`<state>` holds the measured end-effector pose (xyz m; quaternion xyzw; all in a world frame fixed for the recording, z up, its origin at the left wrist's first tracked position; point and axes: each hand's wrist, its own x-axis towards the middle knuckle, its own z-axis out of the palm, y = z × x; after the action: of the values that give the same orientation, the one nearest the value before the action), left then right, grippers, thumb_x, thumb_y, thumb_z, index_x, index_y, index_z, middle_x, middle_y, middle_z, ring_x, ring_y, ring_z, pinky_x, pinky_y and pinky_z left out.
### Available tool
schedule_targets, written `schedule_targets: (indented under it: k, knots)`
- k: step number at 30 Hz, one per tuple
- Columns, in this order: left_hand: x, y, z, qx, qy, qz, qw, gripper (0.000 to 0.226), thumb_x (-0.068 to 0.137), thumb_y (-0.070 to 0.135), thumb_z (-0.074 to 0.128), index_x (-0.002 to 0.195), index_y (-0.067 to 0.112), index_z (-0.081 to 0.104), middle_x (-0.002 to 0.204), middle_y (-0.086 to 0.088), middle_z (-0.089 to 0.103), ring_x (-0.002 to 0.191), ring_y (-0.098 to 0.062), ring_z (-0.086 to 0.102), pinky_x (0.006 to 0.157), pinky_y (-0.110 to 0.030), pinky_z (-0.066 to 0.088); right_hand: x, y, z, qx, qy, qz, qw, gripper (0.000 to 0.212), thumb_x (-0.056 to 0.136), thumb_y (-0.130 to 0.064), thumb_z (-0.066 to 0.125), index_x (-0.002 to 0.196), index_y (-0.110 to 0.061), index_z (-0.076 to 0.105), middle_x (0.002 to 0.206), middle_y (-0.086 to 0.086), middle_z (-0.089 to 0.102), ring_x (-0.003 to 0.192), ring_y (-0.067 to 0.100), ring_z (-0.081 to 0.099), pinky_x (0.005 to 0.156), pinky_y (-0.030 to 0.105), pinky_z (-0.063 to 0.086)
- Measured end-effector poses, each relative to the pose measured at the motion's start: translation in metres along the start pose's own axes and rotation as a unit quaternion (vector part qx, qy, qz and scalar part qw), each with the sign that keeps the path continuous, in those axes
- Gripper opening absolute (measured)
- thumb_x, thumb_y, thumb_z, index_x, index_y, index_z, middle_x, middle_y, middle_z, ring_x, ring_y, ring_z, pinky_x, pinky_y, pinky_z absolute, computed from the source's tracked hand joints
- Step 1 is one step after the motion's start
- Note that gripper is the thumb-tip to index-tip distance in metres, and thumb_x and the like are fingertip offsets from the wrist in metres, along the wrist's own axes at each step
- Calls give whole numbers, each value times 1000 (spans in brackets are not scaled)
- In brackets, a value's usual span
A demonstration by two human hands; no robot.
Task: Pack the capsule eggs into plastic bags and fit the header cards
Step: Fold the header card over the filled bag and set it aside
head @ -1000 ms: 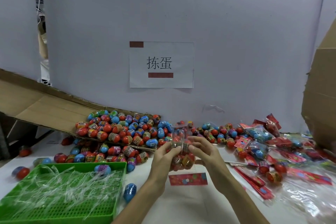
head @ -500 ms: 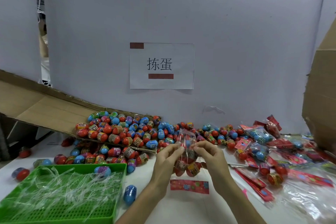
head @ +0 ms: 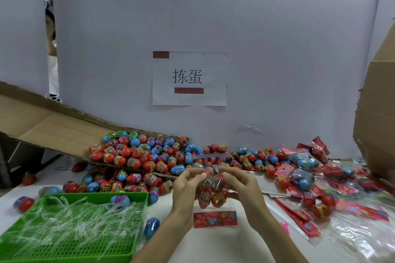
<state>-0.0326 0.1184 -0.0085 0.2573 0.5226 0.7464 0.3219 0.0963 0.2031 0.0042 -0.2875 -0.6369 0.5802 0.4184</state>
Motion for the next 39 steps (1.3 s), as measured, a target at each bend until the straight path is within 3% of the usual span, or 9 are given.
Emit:
schedule_targets:
  k: [4,8,12,17,22,29,33,35,39]
  knots:
    - [1,0,0,19,-9,4,1000,15,91,6,68,79,16,69,80,-5,76,69,-14,72,57,-26,56,1,3,3,-33,23,-1,999,10,95,-23,70,97,-24,79,100,2,75,99,22,70,81,38,63]
    - [2,1,0,-2,1,-4,1000,26,88,-1,64,70,17,66,85,-11,77,74,-17,74,60,-28,58,1,3,5,-25,32,19,999,14,97,-18,68,90,-18,80,92,5,75,93,22,71,75,37,64]
    - [2,1,0,-49,14,-8,999,13,93,9,69,81,13,68,90,-17,77,79,-28,74,74,-40,61,-1,0,5,6,21,23,999,18,97,-14,66,89,-17,82,88,3,77,84,20,74,63,29,60]
    - [1,2,4,-87,26,-14,996,16,101,24,65,107,12,73,94,-12,80,83,-24,79,65,-31,62,-2,1,6,-1,37,21,999,20,98,-14,66,90,-20,83,88,2,79,84,20,75,65,30,61]
    - [0,3,3,-108,47,-47,992,25,99,27,66,111,9,77,105,-16,78,101,-36,75,89,-51,61,-2,2,9,-2,40,20,999,18,97,-15,66,87,-21,80,83,-2,78,81,17,75,61,26,59]
    - [0,2,3,-117,49,-73,989,26,98,34,65,114,17,77,109,-18,77,104,-40,73,94,-58,58,-1,5,8,-6,41,5,999,20,98,-14,66,86,-21,80,83,0,78,81,19,73,61,25,57]
    - [0,0,3,-89,53,-41,994,16,99,31,66,106,23,78,96,-5,80,89,-23,78,72,-36,60,-2,9,8,-137,91,-82,983,10,92,-12,74,97,-21,74,91,0,75,82,15,70,58,18,56]
    - [-1,-1,4,-60,49,-27,997,14,101,29,65,104,24,77,91,3,81,83,-12,78,66,-26,57,-5,9,8,-213,133,-162,954,27,84,-9,81,99,-23,63,88,-4,67,77,12,66,59,18,56]
    - [-5,-3,7,-12,31,10,999,16,103,23,62,103,19,78,95,-1,81,89,-20,78,73,-31,61,-10,12,9,-323,141,-351,867,38,75,8,83,95,-16,62,88,-8,58,75,1,58,67,10,52]
